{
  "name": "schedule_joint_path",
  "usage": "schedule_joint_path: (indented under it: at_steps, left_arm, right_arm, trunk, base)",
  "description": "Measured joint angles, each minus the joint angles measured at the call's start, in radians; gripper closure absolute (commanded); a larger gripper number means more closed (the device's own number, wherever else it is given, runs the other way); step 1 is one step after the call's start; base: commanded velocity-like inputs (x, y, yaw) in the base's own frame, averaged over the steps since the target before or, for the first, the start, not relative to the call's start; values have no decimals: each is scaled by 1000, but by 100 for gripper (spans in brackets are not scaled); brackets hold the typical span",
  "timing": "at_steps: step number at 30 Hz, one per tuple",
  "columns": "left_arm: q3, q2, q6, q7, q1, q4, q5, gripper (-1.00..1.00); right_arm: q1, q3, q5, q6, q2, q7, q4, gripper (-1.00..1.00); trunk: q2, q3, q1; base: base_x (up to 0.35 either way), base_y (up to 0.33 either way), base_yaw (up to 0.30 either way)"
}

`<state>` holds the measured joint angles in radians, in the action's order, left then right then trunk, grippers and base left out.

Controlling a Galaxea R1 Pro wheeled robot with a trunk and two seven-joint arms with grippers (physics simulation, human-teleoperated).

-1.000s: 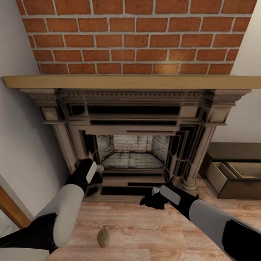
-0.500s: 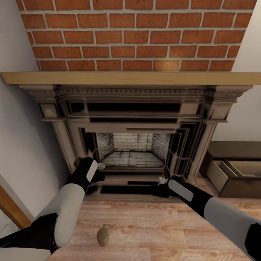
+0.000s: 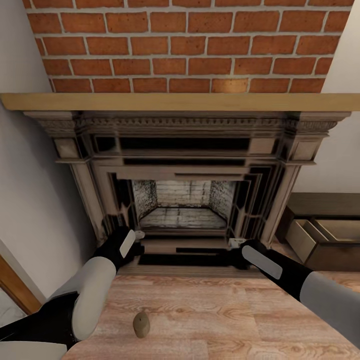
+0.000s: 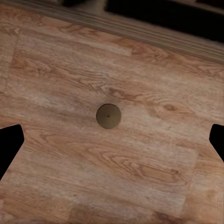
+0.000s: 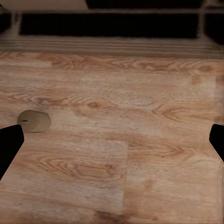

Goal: Place each of the two pumpkins and all three candles from the living room inside a cabinet in the living room (use any cabinet), then make sure every cabinet is closed, and position the cauldron so it is next to a table in the living room.

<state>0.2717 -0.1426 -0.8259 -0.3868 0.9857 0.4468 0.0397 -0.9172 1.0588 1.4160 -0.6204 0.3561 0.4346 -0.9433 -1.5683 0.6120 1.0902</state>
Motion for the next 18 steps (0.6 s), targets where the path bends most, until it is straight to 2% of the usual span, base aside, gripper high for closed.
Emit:
schedule_joint_path:
  at_steps: [2, 3, 4, 5, 6, 7, 10, 14, 18]
  left_arm:
    - [0, 2, 5, 0, 0, -5, 0, -100]
    - [0, 3, 8, 0, 0, -7, 0, -100]
    - [0, 3, 9, -1, 0, -8, 0, -100]
    - [0, 4, 10, -1, 0, -8, 0, -100]
    - [0, 4, 10, -1, 0, -9, 0, -100]
    - [0, 4, 10, -1, 0, -9, 0, -100]
    - [0, 3, 11, -1, 0, -10, 0, -100]
    - [0, 3, 11, -2, 0, -11, 0, -100]
    - [0, 4, 12, -2, 0, -14, 0, -100]
  right_arm:
    - [0, 0, -2, -1, 19, 1, -17, -100]
    - [1, 1, -4, -1, 55, 3, -61, -100]
    - [2, 1, -3, 0, 73, 3, -83, -100]
    - [3, 2, -4, 2, 109, 4, -132, -100]
    - [5, 2, -3, 3, 128, 4, -160, -100]
    - [7, 2, -3, 6, 160, 7, -213, -100]
    - [11, 3, -1, 10, 200, 31, -308, -100]
    - [26, 8, 3, 12, 222, 110, -381, -100]
    - [35, 19, 5, 13, 225, 169, -418, -100]
  trunk:
    - [-14, 6, 8]
    - [-21, 9, 11]
    - [-28, 13, 15]
    - [-35, 16, 19]
    - [-42, 19, 23]
    - [-49, 22, 27]
    - [-70, 31, 38]
    - [-98, 44, 54]
    - [-126, 56, 69]
  base:
    - [0, 0, 0]
    - [0, 0, 0]
    - [0, 0, 0]
    - [0, 0, 0]
    - [0, 0, 0]
    - [0, 0, 0]
    - [0, 0, 0]
    - [0, 0, 0]
    - [0, 0, 0]
